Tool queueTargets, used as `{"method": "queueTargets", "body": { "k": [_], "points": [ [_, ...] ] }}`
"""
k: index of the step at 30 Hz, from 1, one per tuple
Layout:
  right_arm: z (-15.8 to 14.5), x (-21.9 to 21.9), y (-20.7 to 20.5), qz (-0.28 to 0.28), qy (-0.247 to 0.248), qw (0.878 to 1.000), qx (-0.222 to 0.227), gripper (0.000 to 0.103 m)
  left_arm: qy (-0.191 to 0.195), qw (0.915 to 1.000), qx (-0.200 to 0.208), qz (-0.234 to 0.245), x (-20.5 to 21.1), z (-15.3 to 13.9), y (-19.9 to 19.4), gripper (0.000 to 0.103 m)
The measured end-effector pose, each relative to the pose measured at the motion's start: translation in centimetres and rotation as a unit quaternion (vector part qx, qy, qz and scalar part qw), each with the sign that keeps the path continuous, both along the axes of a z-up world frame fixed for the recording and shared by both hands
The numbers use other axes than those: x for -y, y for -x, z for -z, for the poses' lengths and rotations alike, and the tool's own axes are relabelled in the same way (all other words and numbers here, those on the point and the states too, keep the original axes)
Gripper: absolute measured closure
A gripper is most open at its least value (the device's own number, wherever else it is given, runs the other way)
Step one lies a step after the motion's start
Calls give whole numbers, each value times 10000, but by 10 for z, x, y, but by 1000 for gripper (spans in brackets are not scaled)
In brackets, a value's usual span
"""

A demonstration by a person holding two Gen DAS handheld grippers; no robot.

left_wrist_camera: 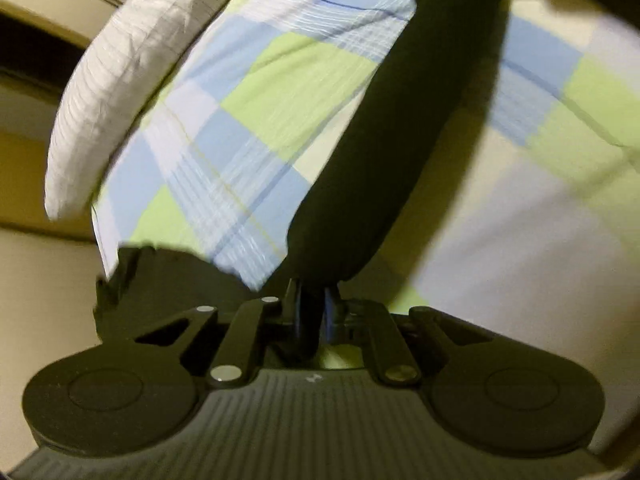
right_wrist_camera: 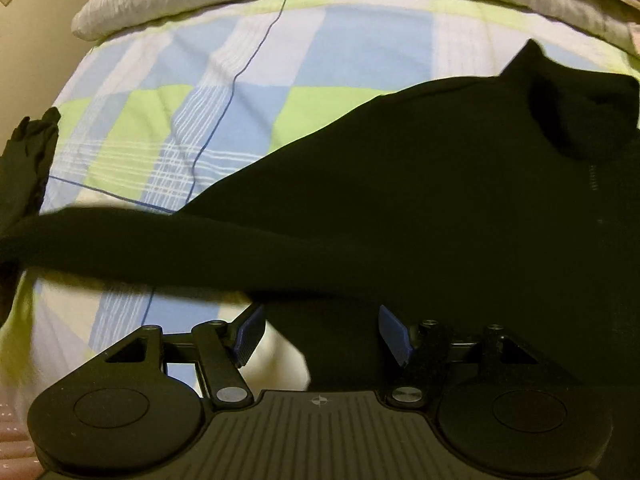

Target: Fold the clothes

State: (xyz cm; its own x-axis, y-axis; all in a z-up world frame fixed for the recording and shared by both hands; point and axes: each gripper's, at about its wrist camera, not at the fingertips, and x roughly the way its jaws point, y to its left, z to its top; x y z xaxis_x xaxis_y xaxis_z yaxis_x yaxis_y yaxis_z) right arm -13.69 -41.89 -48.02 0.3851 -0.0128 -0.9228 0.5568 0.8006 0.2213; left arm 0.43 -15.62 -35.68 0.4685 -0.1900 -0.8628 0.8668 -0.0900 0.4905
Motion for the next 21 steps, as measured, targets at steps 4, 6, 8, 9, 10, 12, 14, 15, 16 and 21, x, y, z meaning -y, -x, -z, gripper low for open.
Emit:
{"method": "queueTargets", "body": {
  "k": [4, 6, 8, 9, 10, 12, 14, 15, 16, 21],
  "points": [
    [-7, 1, 2, -53, 16, 9999, 121, 37, -423, 9982, -427, 42, -19, 15, 16, 103],
    [-6, -2, -12, -344, 51, 9992, 172, 37, -618, 9958, -667, -145, -24, 29, 18, 103],
    [-3, -6, -29, -663, 97, 9975, 201, 37, -483, 9946, -862, -331, -22, 32, 11, 103],
    [-1, -7, -38, -815, 135, 9964, 203, 37, -379, 9940, -936, -430, -21, 31, 6, 103],
    [1, -8, -47, -962, 183, 9950, 197, 37, -274, 9931, -1009, -528, -19, 31, 1, 103],
    [7, -10, -66, -1217, 227, 9921, 176, 37, -65, 9906, -1155, -725, -15, 30, -8, 101],
    [16, -14, -83, -1396, 166, 9900, 119, 37, 143, 9871, -1300, -921, -12, 29, -18, 93],
    [22, -18, -91, -1492, 145, 9887, 71, 37, 248, 9850, -1372, -1018, -10, 28, -23, 84],
    [28, -21, -99, -1599, 107, 9871, -8, 37, 352, 9826, -1443, -1116, -8, 28, -28, 78],
    [54, -40, -109, -2135, -96, 9760, -429, 37, 872, 9668, -1795, -1597, 1, 26, -52, 64]
  ]
}}
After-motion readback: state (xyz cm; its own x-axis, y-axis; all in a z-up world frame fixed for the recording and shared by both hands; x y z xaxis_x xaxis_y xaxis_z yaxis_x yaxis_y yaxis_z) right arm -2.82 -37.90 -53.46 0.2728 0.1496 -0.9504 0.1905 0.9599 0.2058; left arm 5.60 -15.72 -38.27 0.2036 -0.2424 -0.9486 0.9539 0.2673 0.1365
